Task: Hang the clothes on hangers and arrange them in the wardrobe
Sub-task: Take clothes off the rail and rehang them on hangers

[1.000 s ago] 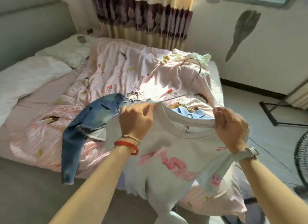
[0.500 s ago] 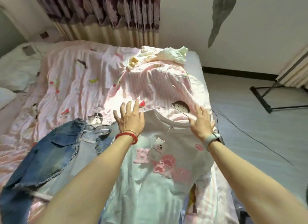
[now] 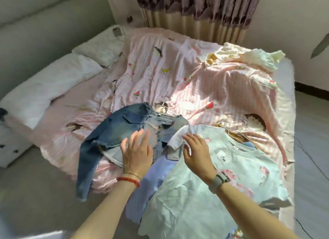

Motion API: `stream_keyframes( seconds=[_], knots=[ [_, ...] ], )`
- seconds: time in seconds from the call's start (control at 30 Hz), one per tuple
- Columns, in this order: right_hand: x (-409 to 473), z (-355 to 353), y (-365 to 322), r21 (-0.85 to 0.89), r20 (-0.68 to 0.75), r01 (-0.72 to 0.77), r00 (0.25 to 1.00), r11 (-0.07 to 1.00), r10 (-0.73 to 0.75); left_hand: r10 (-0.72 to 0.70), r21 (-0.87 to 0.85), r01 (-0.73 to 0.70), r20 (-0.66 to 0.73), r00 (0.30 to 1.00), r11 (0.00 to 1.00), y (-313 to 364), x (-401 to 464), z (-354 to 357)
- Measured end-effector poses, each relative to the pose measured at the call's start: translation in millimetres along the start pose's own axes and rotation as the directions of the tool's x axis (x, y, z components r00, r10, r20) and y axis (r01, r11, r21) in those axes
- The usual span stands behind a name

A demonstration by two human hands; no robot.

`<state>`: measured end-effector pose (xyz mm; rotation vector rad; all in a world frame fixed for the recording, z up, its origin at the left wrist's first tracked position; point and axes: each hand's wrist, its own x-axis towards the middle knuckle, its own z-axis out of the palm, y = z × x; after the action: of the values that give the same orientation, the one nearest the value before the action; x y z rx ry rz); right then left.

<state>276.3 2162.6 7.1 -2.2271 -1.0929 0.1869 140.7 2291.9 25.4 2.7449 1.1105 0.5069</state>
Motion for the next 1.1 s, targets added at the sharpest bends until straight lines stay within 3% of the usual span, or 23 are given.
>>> stream_keyframes(
  seconds=[0.13,0.23,0.33,0.47,0.67,0.77,0.87,0.97,1.1],
  knots=[
    [-14.6,47.2,-113.1,0.014,0.112,0.284,0.952,0.959,-0.284,-0.186,0.09,0.199,-0.139,0.973,0.976,-101.5,-64.8,-69.7],
    [-41.8,91.1,-203.2,0.06,0.183,0.478,0.858,0.877,-0.48,-0.339,0.157,0.373,-0.209,0.917,0.914,-181.2,-140.5,-125.2],
    [-81.9,136.7,-294.9,0.17,0.276,0.642,0.697,0.747,-0.662,-0.537,0.19,0.603,-0.307,0.786,0.775,-250.0,-227.5,-186.9],
    [-154.1,188.2,-406.9,0.349,0.333,0.766,0.438,0.541,-0.835,-0.652,0.233,0.79,-0.46,0.603,0.567,-305.3,-346.6,-264.1],
    [-270.5,238.5,-543.1,0.603,0.342,0.744,0.087,0.289,-0.936,-0.705,0.151,0.958,-0.65,0.283,0.245,-325.9,-489.2,-345.0],
    [-323.2,250.9,-599.9,0.705,0.292,0.69,-0.073,0.163,-0.954,-0.67,0.144,0.986,-0.724,0.165,0.088,-322.3,-540.2,-377.5],
    [-371.4,258.2,-654.8,0.793,0.228,0.605,-0.184,0.073,-0.956,-0.598,0.153,0.987,-0.797,0.089,-0.057,-319.8,-575.6,-412.9],
    [-417.5,264.9,-716.1,0.872,0.146,0.489,-0.256,0.002,-0.956,-0.507,0.159,0.973,-0.86,0.055,-0.165,-326.9,-597.8,-448.7],
    [-473.5,265.9,-795.0,0.945,0.132,0.327,-0.326,0.019,-0.936,-0.504,0.168,0.945,-0.864,0.004,-0.28,-352.8,-614.1,-485.0]
  ],
)
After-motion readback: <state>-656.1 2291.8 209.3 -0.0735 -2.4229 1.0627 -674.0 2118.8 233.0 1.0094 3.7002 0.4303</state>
